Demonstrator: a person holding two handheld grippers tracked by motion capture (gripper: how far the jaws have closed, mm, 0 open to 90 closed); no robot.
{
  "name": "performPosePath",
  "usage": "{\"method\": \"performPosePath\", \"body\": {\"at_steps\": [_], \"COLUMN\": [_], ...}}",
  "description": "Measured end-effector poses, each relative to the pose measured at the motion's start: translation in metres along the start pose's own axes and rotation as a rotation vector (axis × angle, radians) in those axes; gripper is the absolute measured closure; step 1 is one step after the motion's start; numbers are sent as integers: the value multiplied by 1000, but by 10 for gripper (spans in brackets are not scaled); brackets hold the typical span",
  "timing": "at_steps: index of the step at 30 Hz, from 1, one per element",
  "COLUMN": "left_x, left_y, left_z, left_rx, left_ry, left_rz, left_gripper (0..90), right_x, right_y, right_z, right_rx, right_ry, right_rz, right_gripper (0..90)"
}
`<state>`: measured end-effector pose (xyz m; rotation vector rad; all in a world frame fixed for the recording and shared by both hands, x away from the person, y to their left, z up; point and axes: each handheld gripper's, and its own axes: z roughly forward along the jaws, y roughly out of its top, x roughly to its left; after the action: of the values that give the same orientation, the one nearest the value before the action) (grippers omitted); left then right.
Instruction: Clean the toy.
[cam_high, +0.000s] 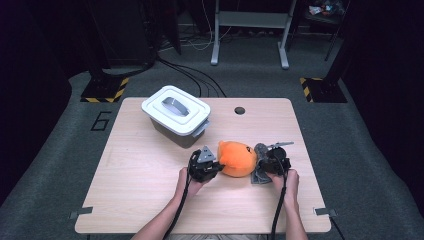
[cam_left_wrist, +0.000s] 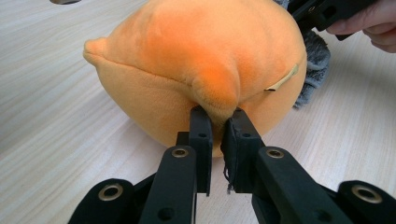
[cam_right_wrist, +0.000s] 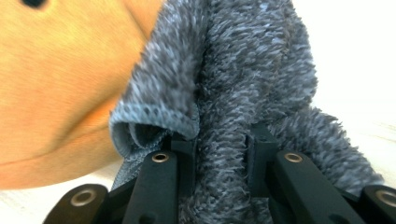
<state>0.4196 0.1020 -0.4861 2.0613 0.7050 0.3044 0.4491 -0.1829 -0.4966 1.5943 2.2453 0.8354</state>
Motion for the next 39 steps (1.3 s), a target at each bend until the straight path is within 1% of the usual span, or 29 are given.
{"method": "performPosePath", "body": {"at_steps": [1,4,7,8,11,12,13,15,17,18,19,21,22,23,24,26,27,28,29,31,32,33,34,35,36,37,38,39], "left_x": [0,1,1,1,1,1,1,1,1,1,1,1,1,1,1,2,1,0,-2,-4,-5,-5,-5,-6,-6,-6,-7,-8], "left_y": [0,0,-1,-2,-2,-2,-2,-2,-2,-2,-2,-2,-2,-3,-3,-4,-4,-4,-5,-6,-6,-6,-7,-7,-7,-7,-7,-7], "left_z": [0,0,0,0,0,0,0,0,0,0,0,0,0,0,-1,-1,-2,-1,0,2,3,4,6,8,8,10,12,13], "left_rx": [1,-4,0,4,1,0,2,1,1,0,0,-2,-3,-11,-16,-23,-21,-23,-18,-14,-13,-16,-11,-17,-10,-9,-11,-12], "left_ry": [-1,-1,0,-3,-2,-2,-4,-5,-4,-4,-5,3,8,11,15,17,19,35,39,54,65,69,65,74,78,80,82,88], "left_rz": [1,-1,-3,-1,-1,1,3,4,4,3,5,9,16,19,26,26,33,43,53,63,71,74,70,78,85,99,106,112], "left_gripper": [823,823,822,821,821,821,821,821,820,818,818,812,803,790,753,670,634,580,532,460,441,423,409,392,386,385,386,398], "right_x": [1,1,0,-1,3,6,11,22,36,45,50,59,62,63,63,60,58,56,56,53,53,52,52,51,50,50,51,51], "right_y": [0,1,2,2,3,5,6,10,15,19,21,27,29,30,32,33,34,34,34,35,35,36,36,36,36,36,36,36], "right_z": [1,-2,-14,-19,-41,-49,-56,-68,-73,-73,-71,-63,-59,-56,-55,-54,-53,-52,-51,-50,-49,-49,-49,-48,-48,-48,-47,-48], "right_rx": [-1,3,-16,-38,-102,-117,-138,-172,-193,-193,-183,-157,-140,-140,-142,-140,-137,-134,-126,-128,-126,-124,-124,-125,-126,-126,-128,-127], "right_ry": [-3,-8,-33,-46,-66,-65,-67,-66,-47,-28,-19,-22,-25,-35,-35,-25,-21,-22,-18,-19,-15,-19,-20,-17,-15,-14,-17,-15], "right_rz": [5,-6,-2,-16,-23,-28,-44,-87,-132,-160,-173,-207,-216,-224,-216,-203,-204,-198,-182,-186,-180,-176,-174,-176,-180,-178,-170,-175], "right_gripper": [700,700,700,701,701,701,701,701,701,701,701,702,702,703,703,703,703,703,703,704,704,704,703,703,703,703,703,703]}}
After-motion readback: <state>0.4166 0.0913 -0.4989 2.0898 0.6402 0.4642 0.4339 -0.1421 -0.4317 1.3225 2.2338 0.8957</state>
